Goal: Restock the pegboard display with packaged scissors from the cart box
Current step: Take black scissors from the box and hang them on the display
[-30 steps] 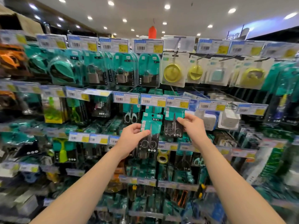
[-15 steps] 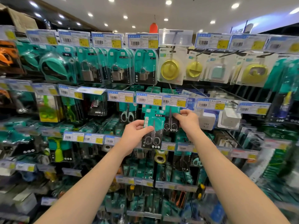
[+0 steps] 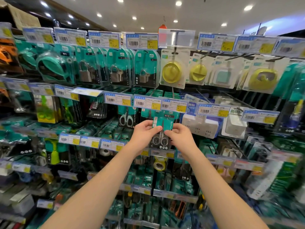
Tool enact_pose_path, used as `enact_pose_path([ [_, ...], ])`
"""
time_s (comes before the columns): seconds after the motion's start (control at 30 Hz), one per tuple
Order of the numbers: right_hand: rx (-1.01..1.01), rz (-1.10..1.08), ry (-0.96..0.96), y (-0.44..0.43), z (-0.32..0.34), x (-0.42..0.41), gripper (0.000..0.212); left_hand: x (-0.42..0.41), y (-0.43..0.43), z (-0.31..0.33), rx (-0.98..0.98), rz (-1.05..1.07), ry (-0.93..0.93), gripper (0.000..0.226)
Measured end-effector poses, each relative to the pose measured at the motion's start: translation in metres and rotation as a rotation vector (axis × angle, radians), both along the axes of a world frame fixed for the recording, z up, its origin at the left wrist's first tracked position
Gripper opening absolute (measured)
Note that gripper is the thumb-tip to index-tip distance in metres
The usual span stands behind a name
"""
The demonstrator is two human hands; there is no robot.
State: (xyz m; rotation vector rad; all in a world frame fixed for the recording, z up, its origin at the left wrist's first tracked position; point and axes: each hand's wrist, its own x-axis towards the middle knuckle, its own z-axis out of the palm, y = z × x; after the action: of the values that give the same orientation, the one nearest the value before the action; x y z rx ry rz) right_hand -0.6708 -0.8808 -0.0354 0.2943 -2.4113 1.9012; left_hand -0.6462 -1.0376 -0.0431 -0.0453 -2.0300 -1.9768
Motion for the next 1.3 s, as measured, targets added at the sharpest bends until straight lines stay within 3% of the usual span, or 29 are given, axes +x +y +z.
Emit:
enact_pose_path([
  [0.13,-0.058,-0.002,0.077,0.013,-0.003,0.001,0.019,-0.004,0.005,0.0,-0.081,0.019,0.021,0.015],
  [0.37,-0.097,0.028,0.177,0.021,0.006,0.002,0.023,-0.003,0.014,0.005,-0.043,0.031,0.069,0.013],
  [0.87,-0.244,-0.008,0.089,0.017,0.01,-0.006,0.026,-0.013,0.022,0.018,0.013,0.021,0.078,0.015],
  [1.13,-0.26,-0.004,0.08,0.023,0.008,-0.004,0.025,-0.014,0.025,0.015,-0.052,0.042,0.068,0.04],
  [1.3,-0.239,0.014,0.081,0.026,0.008,-0.001,0.022,-0.012,0.022,0.014,-0.066,0.03,0.088,0.031],
])
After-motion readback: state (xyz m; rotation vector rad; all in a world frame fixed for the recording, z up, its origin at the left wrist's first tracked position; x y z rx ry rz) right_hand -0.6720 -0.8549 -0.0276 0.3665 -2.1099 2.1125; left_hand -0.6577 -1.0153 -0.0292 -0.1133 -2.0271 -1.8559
